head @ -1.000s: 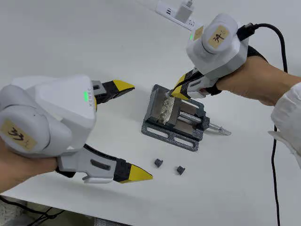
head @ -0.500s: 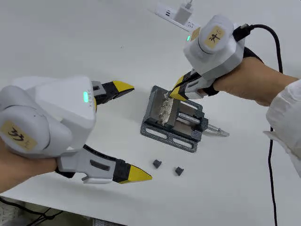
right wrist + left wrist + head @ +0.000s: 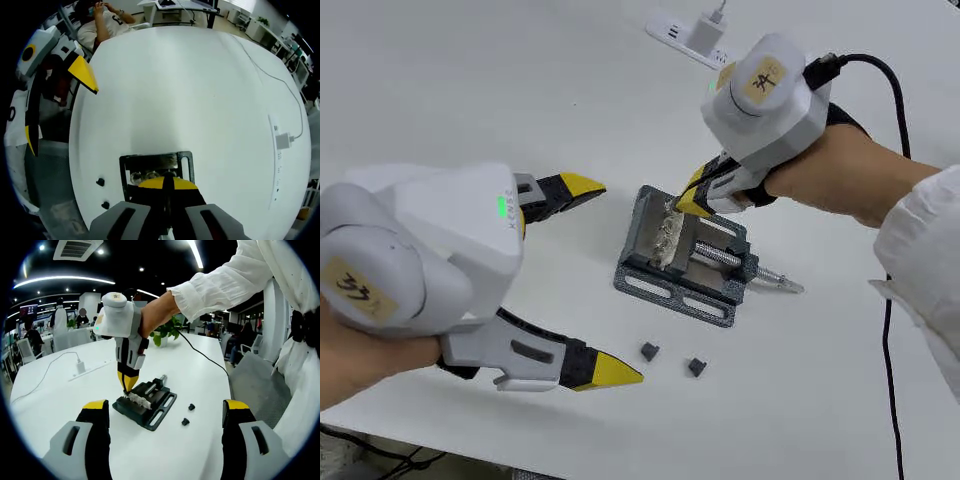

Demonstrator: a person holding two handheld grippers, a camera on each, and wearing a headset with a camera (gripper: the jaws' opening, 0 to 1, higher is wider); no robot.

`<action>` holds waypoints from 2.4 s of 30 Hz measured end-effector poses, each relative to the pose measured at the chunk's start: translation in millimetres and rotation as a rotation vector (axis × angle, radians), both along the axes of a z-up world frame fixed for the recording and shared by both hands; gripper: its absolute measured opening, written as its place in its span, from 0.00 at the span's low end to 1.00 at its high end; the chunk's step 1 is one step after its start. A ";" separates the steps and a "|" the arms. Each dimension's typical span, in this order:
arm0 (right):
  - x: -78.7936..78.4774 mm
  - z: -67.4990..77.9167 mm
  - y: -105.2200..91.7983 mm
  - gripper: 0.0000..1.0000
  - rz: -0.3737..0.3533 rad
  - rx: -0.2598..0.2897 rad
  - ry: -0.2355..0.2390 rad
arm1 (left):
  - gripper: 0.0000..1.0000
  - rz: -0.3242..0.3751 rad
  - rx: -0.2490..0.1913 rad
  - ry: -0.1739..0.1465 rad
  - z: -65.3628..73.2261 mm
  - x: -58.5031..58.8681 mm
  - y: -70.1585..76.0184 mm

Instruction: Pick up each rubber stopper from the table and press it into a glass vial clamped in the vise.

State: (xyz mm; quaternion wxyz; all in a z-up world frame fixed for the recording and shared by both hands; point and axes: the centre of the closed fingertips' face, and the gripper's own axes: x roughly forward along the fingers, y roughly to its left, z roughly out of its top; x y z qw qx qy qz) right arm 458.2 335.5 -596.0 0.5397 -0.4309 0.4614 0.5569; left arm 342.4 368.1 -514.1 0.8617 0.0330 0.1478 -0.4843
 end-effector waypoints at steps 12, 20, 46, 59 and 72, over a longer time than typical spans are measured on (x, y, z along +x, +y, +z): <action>-4.0 0.2 1.1 0.00 0.044 -0.038 -0.024 | 0.92 0.003 0.003 -0.001 -0.9 1.2 0.8; -0.3 -2.6 2.0 0.00 0.105 -0.100 -0.101 | 0.92 0.005 0.004 -0.009 2.3 1.1 0.9; -1.1 0.3 0.1 0.00 -0.046 0.045 -0.026 | 0.91 -0.005 0.066 -0.014 11.2 -11.9 7.0; 4.9 0.1 1.0 0.00 -0.025 0.061 -0.054 | 0.91 0.004 0.082 -0.020 14.5 -14.4 12.5; 2.9 0.0 0.7 0.00 -0.030 0.080 -0.046 | 0.91 0.014 0.090 -0.019 14.1 -14.6 17.0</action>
